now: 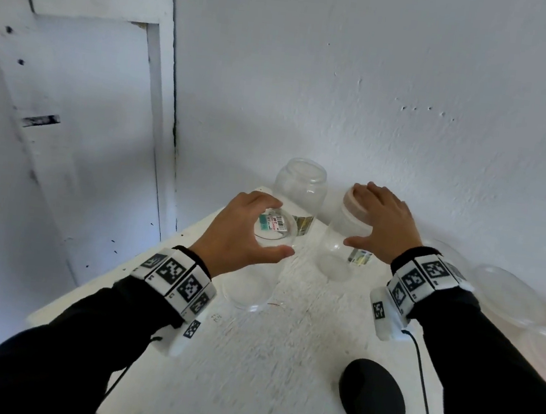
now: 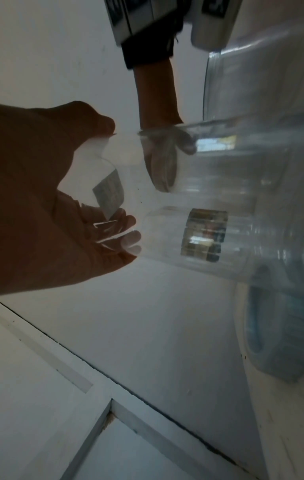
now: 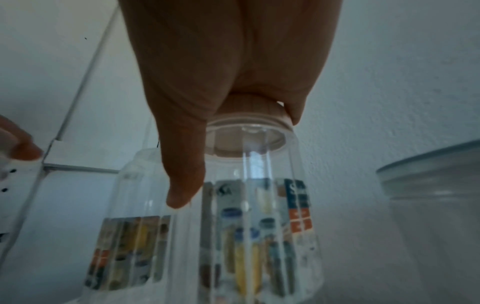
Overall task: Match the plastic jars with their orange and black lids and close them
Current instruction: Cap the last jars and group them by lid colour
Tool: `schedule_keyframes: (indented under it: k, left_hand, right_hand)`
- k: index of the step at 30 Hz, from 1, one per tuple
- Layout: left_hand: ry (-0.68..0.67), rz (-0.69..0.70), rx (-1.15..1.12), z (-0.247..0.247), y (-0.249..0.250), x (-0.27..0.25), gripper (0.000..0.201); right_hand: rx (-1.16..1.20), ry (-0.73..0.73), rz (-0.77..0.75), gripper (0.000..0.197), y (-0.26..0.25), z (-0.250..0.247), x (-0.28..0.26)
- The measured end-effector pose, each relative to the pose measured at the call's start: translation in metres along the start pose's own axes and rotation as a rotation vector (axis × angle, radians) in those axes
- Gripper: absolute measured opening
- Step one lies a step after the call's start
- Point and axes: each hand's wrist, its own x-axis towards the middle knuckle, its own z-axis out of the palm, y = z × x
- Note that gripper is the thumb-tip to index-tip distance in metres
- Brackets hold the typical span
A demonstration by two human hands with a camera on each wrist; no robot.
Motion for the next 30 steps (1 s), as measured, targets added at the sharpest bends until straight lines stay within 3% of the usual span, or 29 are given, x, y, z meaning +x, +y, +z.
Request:
schedule_keyframes:
  k: [10, 21, 25, 30]
  left_hand:
    - [-0.014, 0.064, -0.055, -0.001, -0.003, 0.002, 0.072]
    - [-0.054, 0.059, -0.124, -0.002, -0.005, -0.001, 0.089]
    - [-0.082, 0.058, -0.248, -0.002, -0.01, -0.002, 0.098]
    - [-0.168, 0.082, -0.432, -0.007, -0.02, 0.001, 0.114]
  right_hand:
    - [-0.028, 0.008, 0.075, 0.096, 0.014, 0.018, 0.054]
    - [0.02, -0.013, 0.099, 0.09, 0.011, 0.012, 0.056]
    - [0.204, 0.106, 0.132, 0.084, 0.002, 0.008, 0.051]
    - [0.348, 0.266, -0.08, 0.067, -0.033, -0.005, 0.029]
